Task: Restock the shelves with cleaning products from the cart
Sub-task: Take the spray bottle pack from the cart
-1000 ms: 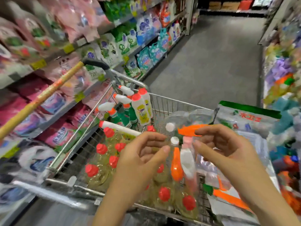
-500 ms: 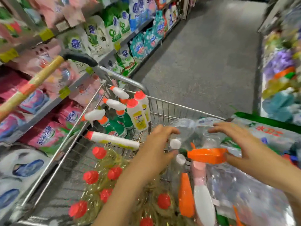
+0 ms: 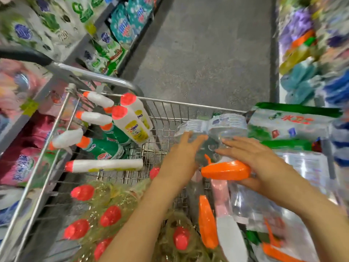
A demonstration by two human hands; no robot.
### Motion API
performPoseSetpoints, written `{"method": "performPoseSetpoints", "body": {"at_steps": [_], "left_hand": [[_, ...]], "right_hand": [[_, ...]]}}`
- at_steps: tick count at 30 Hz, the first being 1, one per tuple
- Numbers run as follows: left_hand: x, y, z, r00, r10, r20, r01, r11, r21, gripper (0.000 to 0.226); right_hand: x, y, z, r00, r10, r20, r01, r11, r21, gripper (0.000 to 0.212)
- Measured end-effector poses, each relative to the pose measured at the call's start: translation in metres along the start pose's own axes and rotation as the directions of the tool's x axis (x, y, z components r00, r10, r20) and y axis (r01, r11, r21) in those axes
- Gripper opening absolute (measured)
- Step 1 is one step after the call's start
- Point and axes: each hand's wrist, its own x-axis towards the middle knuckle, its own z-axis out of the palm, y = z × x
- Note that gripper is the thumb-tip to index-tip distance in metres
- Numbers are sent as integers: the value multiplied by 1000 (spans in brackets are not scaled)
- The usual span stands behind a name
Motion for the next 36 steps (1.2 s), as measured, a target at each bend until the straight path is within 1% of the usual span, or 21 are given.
{"method": "performPoseSetpoints", "body": {"at_steps": [2, 5, 6, 7, 8, 9, 12, 13, 15, 16, 17, 18, 20, 22, 24, 26, 27, 28, 30, 33, 36], "left_hand": [[0, -1, -2, 998, 21, -65, -26, 997, -77, 64], [0, 1, -15, 981, 23, -192, -48, 991, -126, 51], [3, 2, -20, 980, 24, -198, -49, 991, -124, 49], [5, 3, -25, 982, 22, -185, -45, 992, -119, 49], [8, 3, -30, 986, 21, -164, -39, 993, -112, 49], [11, 3, -35, 989, 23, -144, -38, 994, -103, 49], [20, 4, -50, 987, 61, -148, -78, 991, -112, 41], [21, 5, -54, 981, 74, -181, -102, 983, -150, 40], [22, 5, -63, 955, 62, -291, -139, 958, -251, 39], [21, 3, -67, 937, 43, -346, -159, 936, -314, 39], [19, 1, -71, 924, 21, -382, -182, 903, -390, 42], [16, -3, -73, 918, -3, -396, -197, 865, -462, 46], [6, -10, -77, 927, -59, -372, -165, 824, -542, 63], [-4, -15, -77, 935, -119, -333, -98, 818, -567, 84], [-12, -15, -76, 937, -182, -298, -43, 787, -615, 96], [-20, -11, -75, 945, -200, -257, -38, 716, -697, 95], [-24, -9, -75, 950, -183, -253, -55, 701, -711, 91], [-28, -7, -75, 948, -156, -277, -86, 713, -696, 85], [-35, -2, -77, 912, -119, -393, -177, 749, -639, 74], [-54, 13, -82, 813, -128, -568, -320, 717, -620, 58], [-80, 29, -81, 749, -118, -651, -387, 720, -576, 50]], "right_hand": [[1, 2, 1, 998, -41, -46, 42, 999, 18, 69], [8, 5, 1, 971, -90, -222, 110, 990, 82, 65], [11, 7, 1, 961, -51, -271, 93, 985, 147, 68], [16, 7, 0, 951, 20, -309, 59, 968, 244, 72], [21, 9, 0, 940, 93, -327, 26, 940, 341, 74], [26, 11, -1, 936, 132, -327, 7, 920, 392, 73], [42, 17, -1, 930, 90, -356, 26, 951, 309, 55], [46, 16, -4, 924, 120, -364, 2, 949, 317, 47], [53, 12, -9, 898, 184, -399, -1, 909, 417, 31], [56, 9, -11, 883, 193, -429, 23, 893, 450, 22], [58, 5, -13, 867, 189, -461, 52, 886, 461, 18], [59, 0, -16, 854, 180, -488, 83, 880, 468, 21], [58, -10, -21, 828, 156, -539, 153, 862, 483, 20], [54, -20, -30, 792, 152, -591, 215, 836, 504, 16], [49, -28, -40, 757, 171, -631, 275, 792, 545, 12], [46, -38, -51, 727, 199, -658, 350, 716, 603, 11], [43, -44, -57, 721, 215, -659, 390, 660, 642, 12], [41, -49, -63, 719, 229, -656, 422, 606, 674, 11], [34, -60, -74, 717, 250, -651, 461, 530, 712, 12], [20, -70, -88, 732, 274, -623, 479, 443, 758, 12], [-6, -65, -90, 787, 223, -575, 453, 424, 785, 23]]}}
